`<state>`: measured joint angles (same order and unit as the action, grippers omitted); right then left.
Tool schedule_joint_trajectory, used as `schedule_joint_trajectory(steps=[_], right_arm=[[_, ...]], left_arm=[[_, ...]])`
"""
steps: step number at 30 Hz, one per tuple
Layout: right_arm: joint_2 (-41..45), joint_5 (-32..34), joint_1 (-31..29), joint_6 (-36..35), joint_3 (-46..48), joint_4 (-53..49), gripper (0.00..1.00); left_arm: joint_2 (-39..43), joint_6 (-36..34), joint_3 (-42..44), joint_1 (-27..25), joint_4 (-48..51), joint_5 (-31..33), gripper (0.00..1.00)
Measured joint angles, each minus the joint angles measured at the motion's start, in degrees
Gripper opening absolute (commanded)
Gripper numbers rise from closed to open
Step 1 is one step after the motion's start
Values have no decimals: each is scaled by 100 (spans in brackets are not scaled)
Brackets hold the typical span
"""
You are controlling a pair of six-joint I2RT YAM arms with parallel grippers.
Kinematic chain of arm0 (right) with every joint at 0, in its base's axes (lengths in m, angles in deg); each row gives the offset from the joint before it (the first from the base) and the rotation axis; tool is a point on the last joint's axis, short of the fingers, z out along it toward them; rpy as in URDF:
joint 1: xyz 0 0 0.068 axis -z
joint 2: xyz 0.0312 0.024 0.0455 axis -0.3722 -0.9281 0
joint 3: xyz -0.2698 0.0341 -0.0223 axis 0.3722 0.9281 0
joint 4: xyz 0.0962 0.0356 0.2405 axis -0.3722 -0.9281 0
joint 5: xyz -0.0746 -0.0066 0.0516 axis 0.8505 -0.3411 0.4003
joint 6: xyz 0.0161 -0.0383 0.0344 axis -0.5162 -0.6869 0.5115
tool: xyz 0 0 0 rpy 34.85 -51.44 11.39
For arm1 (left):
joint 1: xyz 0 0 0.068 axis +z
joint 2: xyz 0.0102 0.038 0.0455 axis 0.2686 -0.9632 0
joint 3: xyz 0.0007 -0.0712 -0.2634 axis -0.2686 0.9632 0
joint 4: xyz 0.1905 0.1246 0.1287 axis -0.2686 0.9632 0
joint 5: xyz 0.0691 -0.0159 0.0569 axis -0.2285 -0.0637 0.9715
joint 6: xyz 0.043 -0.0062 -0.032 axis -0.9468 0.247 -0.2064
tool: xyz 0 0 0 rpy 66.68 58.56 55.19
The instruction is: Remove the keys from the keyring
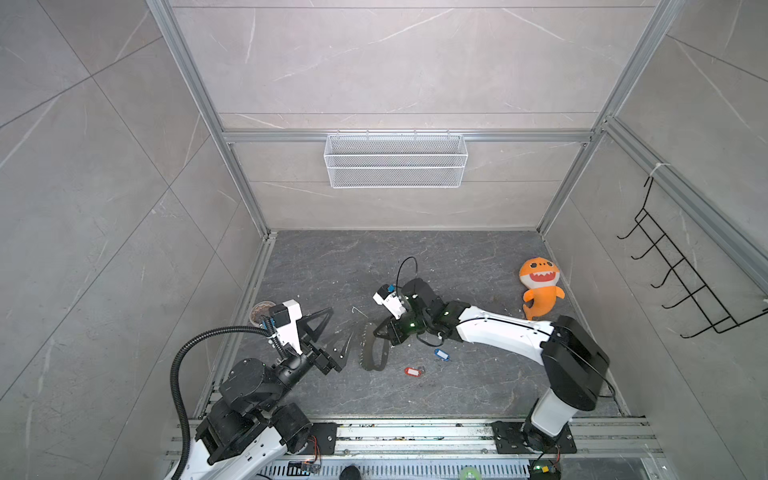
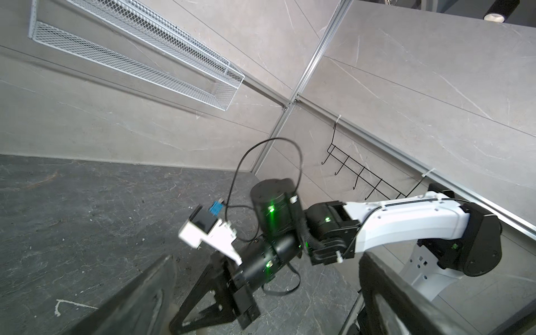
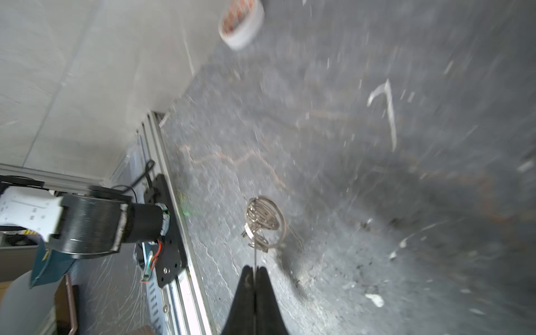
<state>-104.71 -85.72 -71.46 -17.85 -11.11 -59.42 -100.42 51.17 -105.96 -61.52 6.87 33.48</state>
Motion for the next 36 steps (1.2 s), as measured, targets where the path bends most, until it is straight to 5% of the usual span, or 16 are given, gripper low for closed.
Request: schedule_joint_trajectory(steps=[6,13,17,22,29,36], right_arm=[[-581,-238,160,319,-79,114,19],[-885,358,417,444,-168,44,67],[-557,929,459,389,-42,48,71],[859,1609,466,319,634,179,76],[2839,2492,463,83,1261,345,78],[3888,3331,463,-24,1779,240,87]], left_arm=[[15,4,42,0,9,42,100],[11,22,48,0,20,44,100],[-79,24,48,0,33,153,100],[-428,-4,48,0,72,638,100],[-2098,-243,-280,76,57,1484,100],[-3438,-516,-380,782,-549,1742,100]])
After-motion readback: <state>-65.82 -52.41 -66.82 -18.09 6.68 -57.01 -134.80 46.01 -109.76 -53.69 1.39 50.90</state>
